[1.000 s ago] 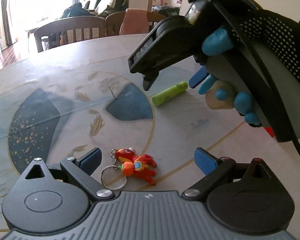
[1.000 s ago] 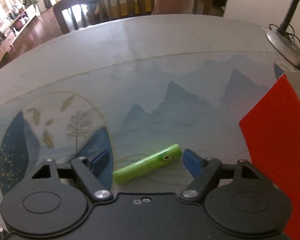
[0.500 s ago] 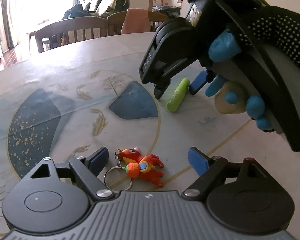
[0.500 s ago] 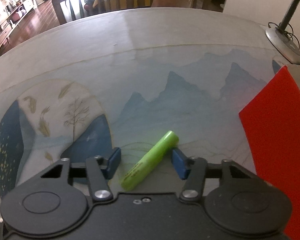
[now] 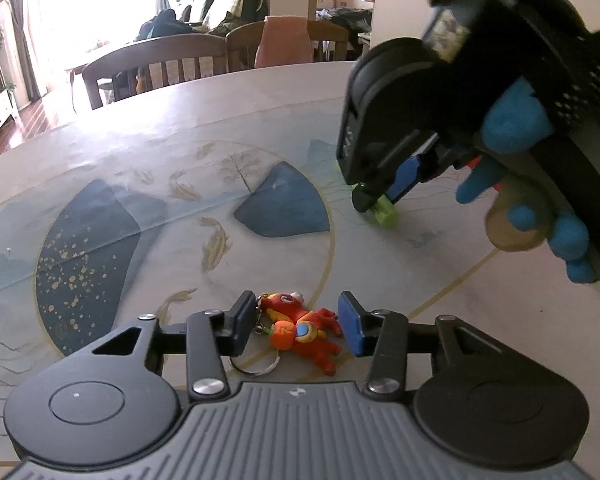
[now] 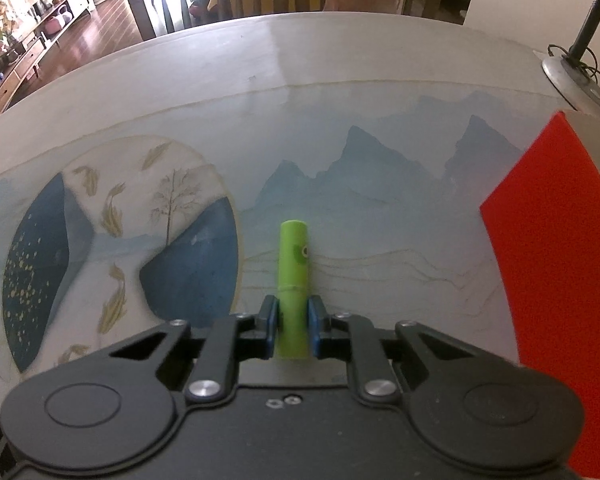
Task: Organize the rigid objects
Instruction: 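Lift the green marker with the right tool while the left tool grasps the orange keychain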
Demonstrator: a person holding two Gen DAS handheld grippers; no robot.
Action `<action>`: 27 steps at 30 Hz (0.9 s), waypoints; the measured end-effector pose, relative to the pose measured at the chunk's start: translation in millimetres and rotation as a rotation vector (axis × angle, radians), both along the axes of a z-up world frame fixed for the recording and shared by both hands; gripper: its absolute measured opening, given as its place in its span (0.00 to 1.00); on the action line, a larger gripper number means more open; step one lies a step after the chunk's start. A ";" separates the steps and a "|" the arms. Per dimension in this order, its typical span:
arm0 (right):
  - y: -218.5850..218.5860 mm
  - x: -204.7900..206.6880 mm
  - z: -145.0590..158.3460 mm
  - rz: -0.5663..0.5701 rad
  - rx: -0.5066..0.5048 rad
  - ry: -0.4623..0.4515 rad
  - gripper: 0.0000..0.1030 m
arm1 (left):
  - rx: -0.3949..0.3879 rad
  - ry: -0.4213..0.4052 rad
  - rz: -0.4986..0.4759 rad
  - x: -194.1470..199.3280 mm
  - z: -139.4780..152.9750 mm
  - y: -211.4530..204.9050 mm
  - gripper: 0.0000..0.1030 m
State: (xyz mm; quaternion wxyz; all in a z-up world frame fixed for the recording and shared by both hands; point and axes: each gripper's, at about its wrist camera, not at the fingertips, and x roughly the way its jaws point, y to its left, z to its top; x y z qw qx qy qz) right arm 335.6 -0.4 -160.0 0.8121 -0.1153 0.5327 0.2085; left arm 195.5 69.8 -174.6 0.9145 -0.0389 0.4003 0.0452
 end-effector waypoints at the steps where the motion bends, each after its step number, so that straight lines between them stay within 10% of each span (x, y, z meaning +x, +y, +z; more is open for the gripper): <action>1: -2.3 -1.6 1.7 0.003 0.004 0.000 0.14 | -0.004 0.003 0.001 -0.5 0.4 0.1 0.43; 21: -77.2 -46.1 73.4 0.106 0.211 0.017 0.14 | -0.061 0.000 0.025 -19.4 35.6 -17.6 0.41; 23: -86.6 -48.1 80.9 0.116 0.226 0.007 0.14 | -0.063 -0.007 0.026 -20.3 42.3 -21.0 0.25; 27: -106.2 -47.8 91.0 0.125 0.254 -0.006 0.14 | -0.059 -0.030 0.014 -21.3 55.1 -31.2 0.25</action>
